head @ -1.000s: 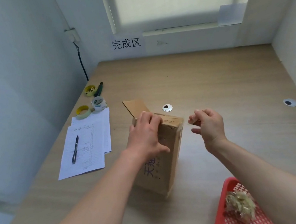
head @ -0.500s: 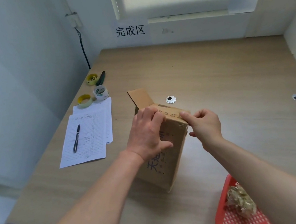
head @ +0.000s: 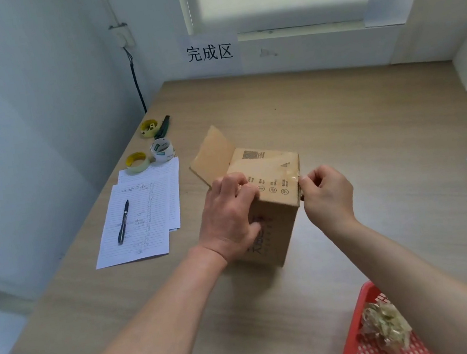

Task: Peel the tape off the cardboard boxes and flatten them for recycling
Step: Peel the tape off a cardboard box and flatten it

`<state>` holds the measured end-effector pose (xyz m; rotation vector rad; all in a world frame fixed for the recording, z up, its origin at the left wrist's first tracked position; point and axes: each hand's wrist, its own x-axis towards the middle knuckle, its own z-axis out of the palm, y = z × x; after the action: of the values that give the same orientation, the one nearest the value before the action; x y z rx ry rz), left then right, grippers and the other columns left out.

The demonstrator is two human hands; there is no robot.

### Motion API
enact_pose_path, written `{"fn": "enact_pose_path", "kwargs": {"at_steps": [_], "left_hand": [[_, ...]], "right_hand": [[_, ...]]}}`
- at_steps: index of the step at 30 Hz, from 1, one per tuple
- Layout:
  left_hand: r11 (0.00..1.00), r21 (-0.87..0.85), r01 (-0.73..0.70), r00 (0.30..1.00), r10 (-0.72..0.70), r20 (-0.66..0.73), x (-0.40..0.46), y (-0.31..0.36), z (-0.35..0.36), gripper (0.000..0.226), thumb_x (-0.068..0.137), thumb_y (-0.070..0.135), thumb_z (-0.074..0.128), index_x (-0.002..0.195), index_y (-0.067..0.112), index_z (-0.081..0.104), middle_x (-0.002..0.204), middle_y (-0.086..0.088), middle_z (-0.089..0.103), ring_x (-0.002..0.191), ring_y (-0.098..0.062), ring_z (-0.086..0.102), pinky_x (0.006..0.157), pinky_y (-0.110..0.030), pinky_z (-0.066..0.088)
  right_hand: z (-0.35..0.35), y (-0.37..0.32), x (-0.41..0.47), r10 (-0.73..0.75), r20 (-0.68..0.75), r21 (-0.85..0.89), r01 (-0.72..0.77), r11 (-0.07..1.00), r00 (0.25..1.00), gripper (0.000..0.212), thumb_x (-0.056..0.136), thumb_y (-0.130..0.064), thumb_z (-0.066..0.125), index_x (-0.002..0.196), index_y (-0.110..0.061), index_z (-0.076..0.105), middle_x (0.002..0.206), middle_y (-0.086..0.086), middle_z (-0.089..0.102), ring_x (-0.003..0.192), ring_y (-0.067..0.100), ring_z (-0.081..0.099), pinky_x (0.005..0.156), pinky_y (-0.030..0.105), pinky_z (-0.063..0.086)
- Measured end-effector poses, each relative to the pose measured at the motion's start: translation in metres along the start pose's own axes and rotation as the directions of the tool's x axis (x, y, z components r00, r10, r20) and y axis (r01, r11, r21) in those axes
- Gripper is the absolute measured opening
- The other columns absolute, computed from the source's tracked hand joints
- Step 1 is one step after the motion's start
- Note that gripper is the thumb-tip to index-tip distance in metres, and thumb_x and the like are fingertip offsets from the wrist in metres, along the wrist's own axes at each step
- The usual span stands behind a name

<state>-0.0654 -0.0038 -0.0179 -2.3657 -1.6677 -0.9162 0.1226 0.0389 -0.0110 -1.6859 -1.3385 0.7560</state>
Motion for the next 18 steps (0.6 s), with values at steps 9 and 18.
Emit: {"fn": "enact_pose_path", "kwargs": {"at_steps": [9, 18], "left_hand": [[0.992, -0.007, 0.124, 0.986, -0.123, 0.112, -0.018, 0.001, 0.019, 0.058, 0.048, 0.028, 0.077, 0.101, 0.021, 0.055, 0.117, 0.007, 0.055, 0.109, -0.022, 0.043, 0.066, -0.029, 0.045], [0.975, 0.0, 0.221, 0.97, -0.22, 0.101, -0.029, 0.009, 0.016, 0.047, 0.061, 0.048, 0.055, 0.103, 0.025, 0.059, 0.118, 0.013, 0.054, 0.113, -0.02, 0.044, 0.07, -0.034, 0.045]], "right_hand": [[0.004, 0.03, -0.024, 0.049, 0.008, 0.134, -0.049, 0.99, 0.999, 0.024, 0.089, -0.012, 0.063, 0.069, -0.009, 0.05, 0.076, 0.01, 0.066, 0.078, 0.033, 0.066, 0.069, 0.048, 0.055], [-0.003, 0.037, -0.026, 0.102, 0.136, 0.32, -0.142, 0.937, 0.985, 0.015, 0.089, -0.003, 0.068, 0.078, -0.006, 0.058, 0.082, 0.014, 0.068, 0.071, 0.016, 0.066, 0.073, 0.049, 0.061]]}}
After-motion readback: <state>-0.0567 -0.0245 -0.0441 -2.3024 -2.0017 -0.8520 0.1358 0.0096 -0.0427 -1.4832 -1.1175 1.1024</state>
